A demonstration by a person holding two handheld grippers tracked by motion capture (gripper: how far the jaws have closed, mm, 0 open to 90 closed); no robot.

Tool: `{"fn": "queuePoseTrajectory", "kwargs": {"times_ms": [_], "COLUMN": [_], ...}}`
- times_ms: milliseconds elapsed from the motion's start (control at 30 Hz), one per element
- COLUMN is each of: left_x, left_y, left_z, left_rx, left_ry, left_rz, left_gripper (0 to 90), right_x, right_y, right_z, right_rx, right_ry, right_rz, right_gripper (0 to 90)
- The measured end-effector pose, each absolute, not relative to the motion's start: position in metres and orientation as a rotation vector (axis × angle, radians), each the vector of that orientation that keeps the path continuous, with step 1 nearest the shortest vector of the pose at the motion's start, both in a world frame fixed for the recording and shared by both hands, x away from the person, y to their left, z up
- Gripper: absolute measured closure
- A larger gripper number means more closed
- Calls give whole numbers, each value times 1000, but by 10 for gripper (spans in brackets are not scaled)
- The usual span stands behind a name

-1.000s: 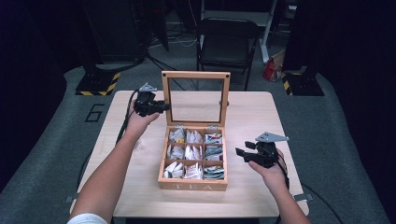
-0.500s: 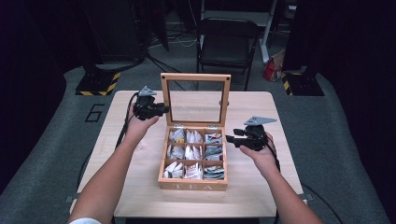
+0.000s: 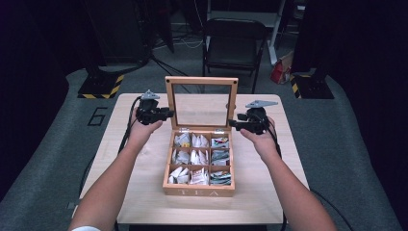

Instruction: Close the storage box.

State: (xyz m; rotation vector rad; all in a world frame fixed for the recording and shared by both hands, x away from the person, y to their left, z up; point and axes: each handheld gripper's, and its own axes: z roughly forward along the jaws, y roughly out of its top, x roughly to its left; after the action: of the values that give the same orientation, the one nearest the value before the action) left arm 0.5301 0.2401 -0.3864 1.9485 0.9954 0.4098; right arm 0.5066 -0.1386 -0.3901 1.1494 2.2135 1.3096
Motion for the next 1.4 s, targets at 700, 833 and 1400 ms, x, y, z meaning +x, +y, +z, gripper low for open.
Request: {"fn": "queuePoseTrajectory", "kwargs": {"times_ms": [700,833,1400], "left_x": [521,515,496], "left_y": [241,240,243], "left_z": [-383,-376,-350], "left_rx": [1957,1934,1905], "left_ry": [954,939,888], "left_rz": [373,398,413], "left_gripper": [595,584,579], "right_x": [520,517,508], "right_y": [-119,-120,-130], "right_z": [-377,-376,-380], "right_rx": [1115,1114,1123], "right_ry": [2191,2191,2213], "right_rz": [1283,1282,1352], "right_gripper": [498,547,588]}}
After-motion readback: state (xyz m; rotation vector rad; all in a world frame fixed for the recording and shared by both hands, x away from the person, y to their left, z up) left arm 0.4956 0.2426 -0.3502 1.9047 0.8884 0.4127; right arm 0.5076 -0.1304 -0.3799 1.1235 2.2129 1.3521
